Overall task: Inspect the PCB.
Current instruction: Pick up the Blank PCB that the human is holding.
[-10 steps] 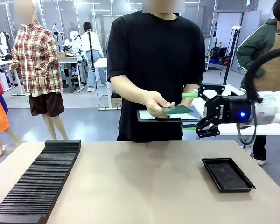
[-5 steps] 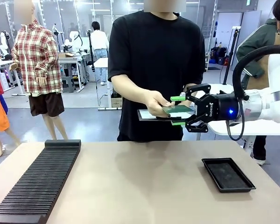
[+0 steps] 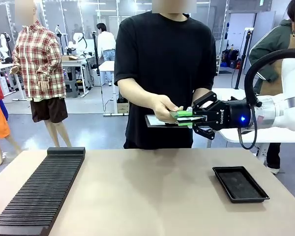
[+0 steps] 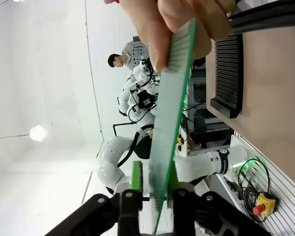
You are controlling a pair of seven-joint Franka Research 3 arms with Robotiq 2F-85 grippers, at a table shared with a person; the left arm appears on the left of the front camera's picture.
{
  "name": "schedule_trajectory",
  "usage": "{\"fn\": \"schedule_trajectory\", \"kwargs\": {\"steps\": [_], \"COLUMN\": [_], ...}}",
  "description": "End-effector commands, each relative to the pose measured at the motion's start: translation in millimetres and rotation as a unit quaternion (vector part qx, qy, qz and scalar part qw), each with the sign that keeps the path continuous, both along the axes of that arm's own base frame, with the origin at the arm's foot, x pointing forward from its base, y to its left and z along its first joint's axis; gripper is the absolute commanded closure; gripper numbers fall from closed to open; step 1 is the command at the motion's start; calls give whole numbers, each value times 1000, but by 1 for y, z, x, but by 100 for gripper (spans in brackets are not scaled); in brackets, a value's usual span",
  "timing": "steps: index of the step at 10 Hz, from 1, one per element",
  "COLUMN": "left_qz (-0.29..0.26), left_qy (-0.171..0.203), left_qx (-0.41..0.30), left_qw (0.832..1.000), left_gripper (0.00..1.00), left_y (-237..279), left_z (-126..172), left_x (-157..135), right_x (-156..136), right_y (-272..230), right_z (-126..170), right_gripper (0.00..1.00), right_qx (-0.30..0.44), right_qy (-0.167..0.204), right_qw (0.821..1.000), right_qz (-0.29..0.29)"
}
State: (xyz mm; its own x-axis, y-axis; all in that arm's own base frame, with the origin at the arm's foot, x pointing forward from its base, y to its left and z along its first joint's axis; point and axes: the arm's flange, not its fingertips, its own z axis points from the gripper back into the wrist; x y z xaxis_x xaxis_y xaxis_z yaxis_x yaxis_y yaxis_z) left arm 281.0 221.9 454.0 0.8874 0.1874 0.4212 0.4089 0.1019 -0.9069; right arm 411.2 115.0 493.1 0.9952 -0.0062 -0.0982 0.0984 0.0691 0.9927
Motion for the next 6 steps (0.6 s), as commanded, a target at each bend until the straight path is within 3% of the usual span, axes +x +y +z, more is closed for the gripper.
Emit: {"fn": "schedule_trajectory", "kwargs": {"steps": [1, 5, 6], "left_qz": [1, 1, 1], "left_qy": [-1, -1, -1], "left_qx": [9, 9, 9], "left_qw": [1000, 1000, 1000], "left_gripper": [0, 0, 0], "left_y": [0, 0, 0], "left_z": [2, 2, 2], "left_x": [-1, -1, -1], "right_x": [0, -2, -1], "right_y": [6, 3, 1], "right_z": [-3, -13, -2], "right_gripper": [100, 100, 100], "right_qx": [7, 19, 0], "right_qy": [-9, 10, 2], "right_qw": [1000, 1000, 1000], "right_qz": [-3, -6, 1]}}
